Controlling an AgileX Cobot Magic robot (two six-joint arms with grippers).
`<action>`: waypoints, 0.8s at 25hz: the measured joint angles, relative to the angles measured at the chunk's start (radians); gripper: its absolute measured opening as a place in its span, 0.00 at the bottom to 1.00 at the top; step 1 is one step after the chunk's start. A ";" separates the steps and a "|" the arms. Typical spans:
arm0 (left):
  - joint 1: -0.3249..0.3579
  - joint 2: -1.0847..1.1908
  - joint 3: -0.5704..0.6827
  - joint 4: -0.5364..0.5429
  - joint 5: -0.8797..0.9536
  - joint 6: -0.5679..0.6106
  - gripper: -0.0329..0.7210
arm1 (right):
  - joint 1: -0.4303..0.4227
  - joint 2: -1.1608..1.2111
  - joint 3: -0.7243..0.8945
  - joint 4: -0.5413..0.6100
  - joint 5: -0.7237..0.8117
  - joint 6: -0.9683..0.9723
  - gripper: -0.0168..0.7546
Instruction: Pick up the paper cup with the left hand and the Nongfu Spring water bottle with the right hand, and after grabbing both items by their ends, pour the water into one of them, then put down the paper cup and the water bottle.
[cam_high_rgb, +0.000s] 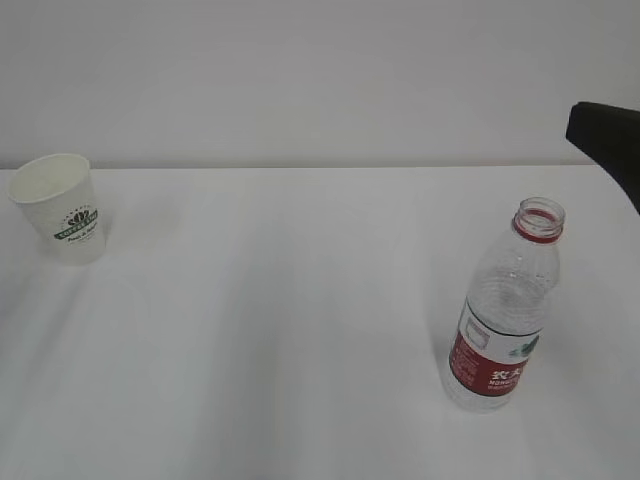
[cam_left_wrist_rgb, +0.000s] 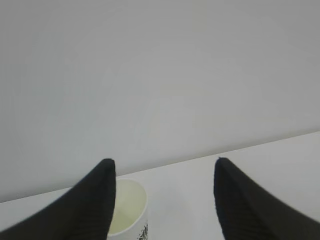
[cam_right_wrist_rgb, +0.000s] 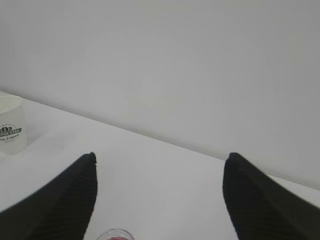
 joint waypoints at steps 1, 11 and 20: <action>0.000 0.000 0.000 0.000 0.000 0.000 0.64 | 0.000 0.000 0.000 -0.008 0.008 0.000 0.78; 0.000 0.000 0.000 0.000 0.002 0.000 0.64 | 0.000 0.000 0.000 -0.070 0.006 0.002 0.78; 0.000 0.000 0.000 0.000 0.005 0.000 0.64 | 0.002 0.000 0.002 -0.162 -0.025 0.064 0.78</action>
